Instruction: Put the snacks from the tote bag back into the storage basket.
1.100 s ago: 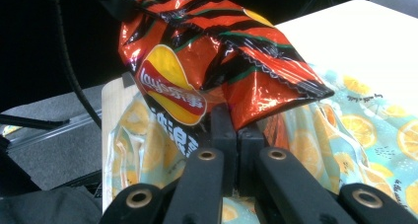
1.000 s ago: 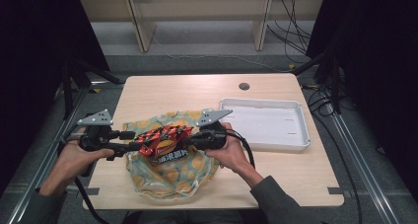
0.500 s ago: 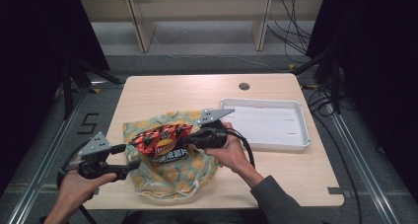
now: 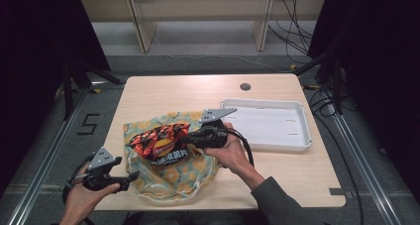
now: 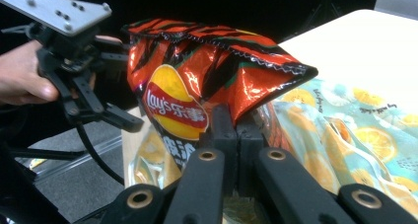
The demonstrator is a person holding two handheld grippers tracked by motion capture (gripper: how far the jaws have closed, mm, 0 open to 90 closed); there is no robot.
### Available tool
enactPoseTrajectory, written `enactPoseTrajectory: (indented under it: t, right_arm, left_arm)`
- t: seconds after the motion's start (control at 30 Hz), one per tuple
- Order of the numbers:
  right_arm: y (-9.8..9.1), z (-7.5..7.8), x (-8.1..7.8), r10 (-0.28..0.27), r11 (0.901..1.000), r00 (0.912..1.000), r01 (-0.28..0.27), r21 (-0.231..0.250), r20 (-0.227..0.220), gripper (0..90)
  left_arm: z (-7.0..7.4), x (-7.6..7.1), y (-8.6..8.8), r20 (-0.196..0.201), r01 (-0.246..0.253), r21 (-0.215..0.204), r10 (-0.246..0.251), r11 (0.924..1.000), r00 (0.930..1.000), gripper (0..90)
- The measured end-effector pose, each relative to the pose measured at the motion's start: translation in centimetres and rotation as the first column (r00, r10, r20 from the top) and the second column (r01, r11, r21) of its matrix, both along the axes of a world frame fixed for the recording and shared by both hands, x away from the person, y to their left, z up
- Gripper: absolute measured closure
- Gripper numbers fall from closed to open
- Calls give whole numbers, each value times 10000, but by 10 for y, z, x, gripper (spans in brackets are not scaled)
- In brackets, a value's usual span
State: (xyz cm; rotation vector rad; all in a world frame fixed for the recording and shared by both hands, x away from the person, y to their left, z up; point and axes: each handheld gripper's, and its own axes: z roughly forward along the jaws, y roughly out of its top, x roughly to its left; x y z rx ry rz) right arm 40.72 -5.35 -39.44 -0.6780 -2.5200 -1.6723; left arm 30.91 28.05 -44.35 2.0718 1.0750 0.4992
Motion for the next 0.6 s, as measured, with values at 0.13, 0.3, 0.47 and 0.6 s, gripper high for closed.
enactPoseTrajectory:
  t: [0.13, 0.3, 0.47, 0.6]
  right_arm:
    - [2, 2, 0, -53, 9999, 10000, 53, 95, -74, 900]
    - [5, 5, 1, 84, 9995, 9999, -87, 292, 110, 900]
    - [7, 12, 0, 72, 9990, 9999, -66, 446, -133, 900]
    - [10, 19, -3, 17, 9981, 9998, -5, 624, -197, 900]
  left_arm:
    - [-5, -2, 4, -8, -139, 222, 139, 9997, 9999, 186]
    - [-10, -4, 8, -247, -127, 509, 140, 9986, 9996, 185]
    - [-15, -6, 10, -545, -190, 705, 228, 9973, 9983, 183]
    - [-16, -6, 14, -522, -167, 787, 209, 9968, 9984, 181]
